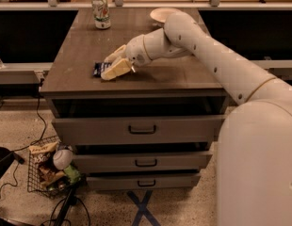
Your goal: Move rxbar blueberry near 7up can
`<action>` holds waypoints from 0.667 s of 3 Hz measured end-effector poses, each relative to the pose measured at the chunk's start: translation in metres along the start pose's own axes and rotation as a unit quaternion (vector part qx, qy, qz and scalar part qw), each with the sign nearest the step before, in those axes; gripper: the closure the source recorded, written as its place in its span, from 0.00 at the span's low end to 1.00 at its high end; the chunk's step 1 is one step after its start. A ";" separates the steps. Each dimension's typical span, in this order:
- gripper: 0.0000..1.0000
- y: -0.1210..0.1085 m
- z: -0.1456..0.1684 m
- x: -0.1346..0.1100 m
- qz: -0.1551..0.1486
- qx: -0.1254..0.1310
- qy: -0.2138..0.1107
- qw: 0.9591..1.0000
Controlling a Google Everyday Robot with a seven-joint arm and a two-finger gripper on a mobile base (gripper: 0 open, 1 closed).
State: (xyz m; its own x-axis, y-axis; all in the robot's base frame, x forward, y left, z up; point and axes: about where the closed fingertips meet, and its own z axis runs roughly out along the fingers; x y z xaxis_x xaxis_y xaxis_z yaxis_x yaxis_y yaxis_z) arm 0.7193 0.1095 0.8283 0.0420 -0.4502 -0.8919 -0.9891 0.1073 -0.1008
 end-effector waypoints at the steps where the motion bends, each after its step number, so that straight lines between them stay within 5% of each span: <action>1: 1.00 0.000 -0.001 -0.002 0.000 0.000 0.000 1.000; 2: 1.00 0.000 -0.001 -0.002 0.000 0.000 0.000 1.000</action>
Offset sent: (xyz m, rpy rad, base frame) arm 0.0000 0.0001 0.0009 0.0000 0.0001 0.0002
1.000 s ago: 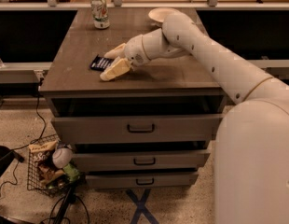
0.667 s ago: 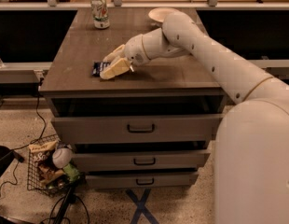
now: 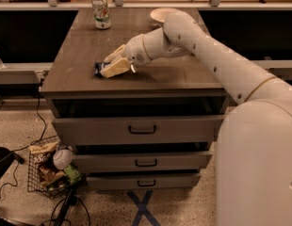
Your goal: Move rxbar blueberry near 7up can
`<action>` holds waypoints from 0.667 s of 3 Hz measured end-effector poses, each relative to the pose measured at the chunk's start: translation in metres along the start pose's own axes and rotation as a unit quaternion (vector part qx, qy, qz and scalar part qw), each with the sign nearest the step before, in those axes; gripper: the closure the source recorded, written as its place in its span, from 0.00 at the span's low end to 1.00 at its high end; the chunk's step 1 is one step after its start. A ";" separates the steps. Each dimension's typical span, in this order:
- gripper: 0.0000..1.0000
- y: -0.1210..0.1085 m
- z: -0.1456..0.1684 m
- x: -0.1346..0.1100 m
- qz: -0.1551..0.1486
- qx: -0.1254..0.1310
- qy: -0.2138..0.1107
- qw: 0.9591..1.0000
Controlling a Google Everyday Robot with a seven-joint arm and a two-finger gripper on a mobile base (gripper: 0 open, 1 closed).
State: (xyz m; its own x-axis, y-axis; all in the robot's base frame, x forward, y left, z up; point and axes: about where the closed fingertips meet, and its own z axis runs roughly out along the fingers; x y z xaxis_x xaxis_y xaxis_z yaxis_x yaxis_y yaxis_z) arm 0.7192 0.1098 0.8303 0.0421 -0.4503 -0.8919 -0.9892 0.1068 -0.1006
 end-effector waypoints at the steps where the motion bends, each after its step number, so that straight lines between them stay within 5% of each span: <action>1: 1.00 0.000 0.000 0.000 0.000 0.000 0.000 1.000; 2: 1.00 0.000 0.000 0.000 0.000 0.000 0.000 1.000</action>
Offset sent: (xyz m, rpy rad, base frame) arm 0.0505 -0.0188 0.1376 -0.2661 -0.2086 -0.1464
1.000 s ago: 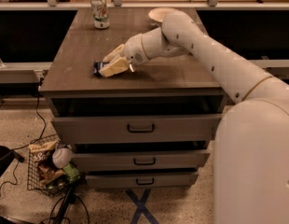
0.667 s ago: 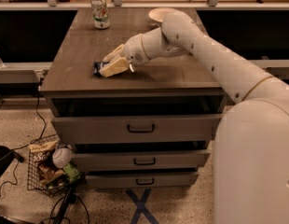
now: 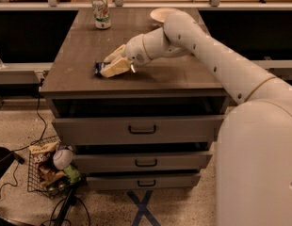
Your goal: Move rxbar blueberry near 7up can
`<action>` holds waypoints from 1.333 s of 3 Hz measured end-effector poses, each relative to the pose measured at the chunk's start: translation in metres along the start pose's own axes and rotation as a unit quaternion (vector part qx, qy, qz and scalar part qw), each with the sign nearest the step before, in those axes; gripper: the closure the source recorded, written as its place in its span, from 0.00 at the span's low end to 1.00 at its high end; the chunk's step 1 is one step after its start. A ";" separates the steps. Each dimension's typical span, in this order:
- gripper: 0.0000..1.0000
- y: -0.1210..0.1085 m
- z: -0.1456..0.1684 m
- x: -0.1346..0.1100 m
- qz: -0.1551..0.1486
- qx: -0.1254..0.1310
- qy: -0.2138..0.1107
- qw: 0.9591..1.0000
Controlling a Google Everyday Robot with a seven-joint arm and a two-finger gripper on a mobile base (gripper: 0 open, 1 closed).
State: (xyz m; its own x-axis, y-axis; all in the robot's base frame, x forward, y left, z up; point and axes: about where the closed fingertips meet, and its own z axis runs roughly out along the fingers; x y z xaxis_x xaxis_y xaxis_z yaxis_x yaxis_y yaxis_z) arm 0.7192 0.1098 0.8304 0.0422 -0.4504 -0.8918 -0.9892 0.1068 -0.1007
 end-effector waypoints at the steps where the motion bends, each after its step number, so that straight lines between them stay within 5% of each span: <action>1: 1.00 0.000 0.000 0.000 0.000 0.000 0.000 1.000; 4: 1.00 0.000 0.000 0.000 0.000 0.000 0.000 1.000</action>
Offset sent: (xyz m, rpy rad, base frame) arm 0.0484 -0.0287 0.1836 -0.3827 -0.2742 -0.2253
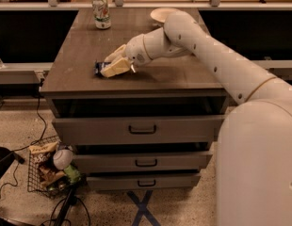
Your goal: Move rxbar blueberry near 7up can
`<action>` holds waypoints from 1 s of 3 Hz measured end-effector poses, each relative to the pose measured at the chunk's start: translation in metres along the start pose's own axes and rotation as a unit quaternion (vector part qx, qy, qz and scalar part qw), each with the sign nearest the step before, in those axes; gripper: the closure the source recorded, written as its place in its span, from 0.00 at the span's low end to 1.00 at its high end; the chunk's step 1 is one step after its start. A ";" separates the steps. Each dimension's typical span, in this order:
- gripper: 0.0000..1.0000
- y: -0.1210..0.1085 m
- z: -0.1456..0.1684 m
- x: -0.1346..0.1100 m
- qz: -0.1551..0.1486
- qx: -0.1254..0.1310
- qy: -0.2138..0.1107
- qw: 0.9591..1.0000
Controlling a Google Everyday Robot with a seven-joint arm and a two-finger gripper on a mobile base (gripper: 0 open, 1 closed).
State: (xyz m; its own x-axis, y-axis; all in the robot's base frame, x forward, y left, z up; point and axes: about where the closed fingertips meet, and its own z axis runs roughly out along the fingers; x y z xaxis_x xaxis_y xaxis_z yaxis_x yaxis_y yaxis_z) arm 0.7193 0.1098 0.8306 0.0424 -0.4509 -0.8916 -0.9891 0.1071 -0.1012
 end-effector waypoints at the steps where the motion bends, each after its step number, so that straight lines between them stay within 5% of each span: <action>1: 1.00 0.000 0.000 0.000 0.000 0.000 0.000 1.000; 3: 1.00 0.000 0.000 0.000 0.000 0.000 0.000 1.000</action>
Offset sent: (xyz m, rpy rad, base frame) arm 0.0477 -0.0301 0.2291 -0.4106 -0.3602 -0.3172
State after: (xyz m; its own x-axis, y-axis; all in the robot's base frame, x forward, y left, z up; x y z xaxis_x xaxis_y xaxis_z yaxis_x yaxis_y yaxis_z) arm 0.7193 0.1099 0.8307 0.0426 -0.4512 -0.8914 -0.9891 0.1071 -0.1015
